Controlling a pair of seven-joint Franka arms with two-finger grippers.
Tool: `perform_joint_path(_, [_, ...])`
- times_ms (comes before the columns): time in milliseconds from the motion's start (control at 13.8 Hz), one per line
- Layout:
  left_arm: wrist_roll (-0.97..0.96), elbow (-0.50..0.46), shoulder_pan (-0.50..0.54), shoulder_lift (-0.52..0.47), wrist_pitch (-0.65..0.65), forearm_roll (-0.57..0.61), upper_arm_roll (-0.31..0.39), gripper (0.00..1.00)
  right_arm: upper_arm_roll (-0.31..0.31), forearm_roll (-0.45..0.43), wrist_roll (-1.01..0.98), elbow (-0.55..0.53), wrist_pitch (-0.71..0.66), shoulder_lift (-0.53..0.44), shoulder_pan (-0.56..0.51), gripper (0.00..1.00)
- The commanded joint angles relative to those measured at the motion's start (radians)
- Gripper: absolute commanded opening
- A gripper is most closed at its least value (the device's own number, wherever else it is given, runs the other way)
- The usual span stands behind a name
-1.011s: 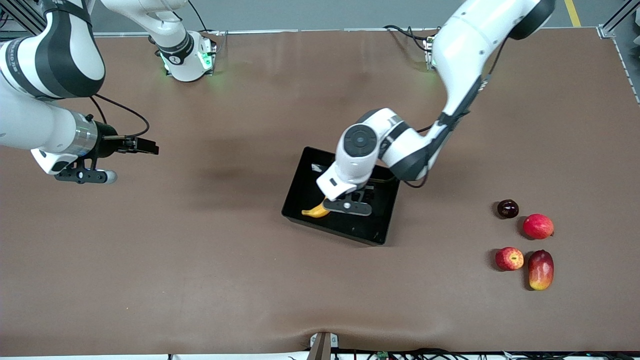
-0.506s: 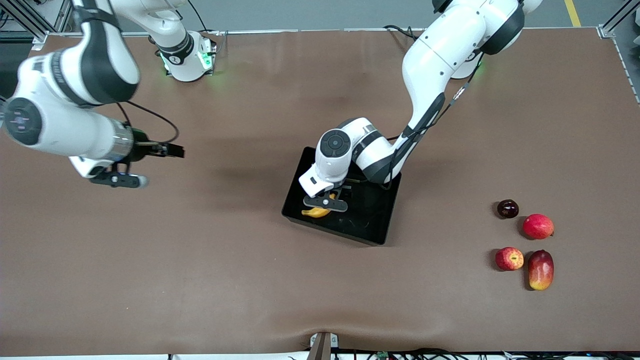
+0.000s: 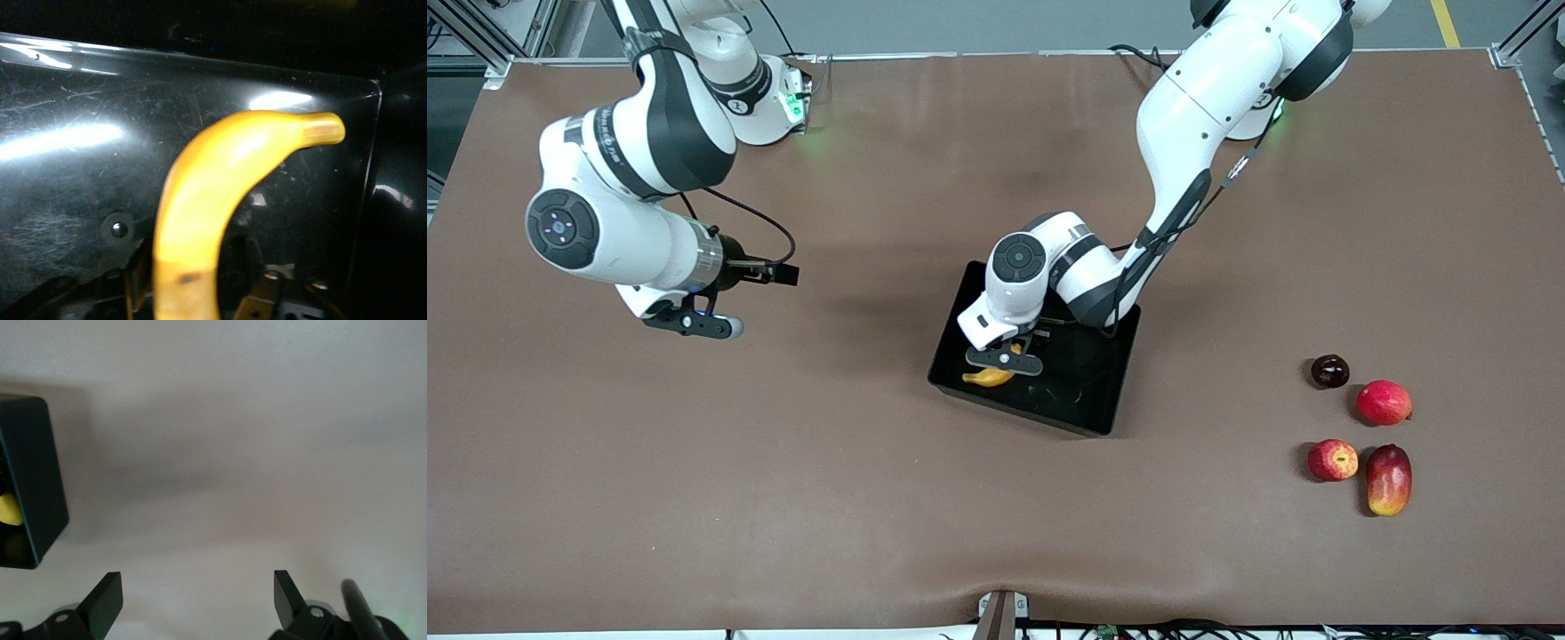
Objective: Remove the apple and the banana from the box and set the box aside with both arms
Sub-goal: 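Lift the banana out while the right gripper reaches the tray rim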
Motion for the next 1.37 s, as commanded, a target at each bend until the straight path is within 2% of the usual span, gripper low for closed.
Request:
perform_joint_path(0, [-0.002,0.026,-0.013,-0.005,0.001,0.010,0.016,0.00,-0.007,0.019,0.097,-0.009,0.044,0.004,0.055,1.00])
perform_joint_path(506, [0.022,0.028,-0.002,-0.064,-0.022,0.014,0.047,0.00,-0.007,0.019,0.099,-0.007,0.056,0.033,0.078,1.00])
perform_joint_path(722, [0.023,0.061,0.000,-0.100,-0.123,0.014,0.050,0.00,-0.007,0.020,0.099,-0.009,0.084,0.045,0.093,1.00])
perform_joint_path(939, [0.029,0.075,0.004,-0.165,-0.218,0.017,0.056,0.00,-0.005,0.020,0.168,-0.009,0.150,0.075,0.133,1.00])
perform_joint_path(1300, [0.193,0.072,0.119,-0.255,-0.289,0.006,0.058,0.00,-0.005,0.025,0.234,0.002,0.338,0.164,0.225,1.00])
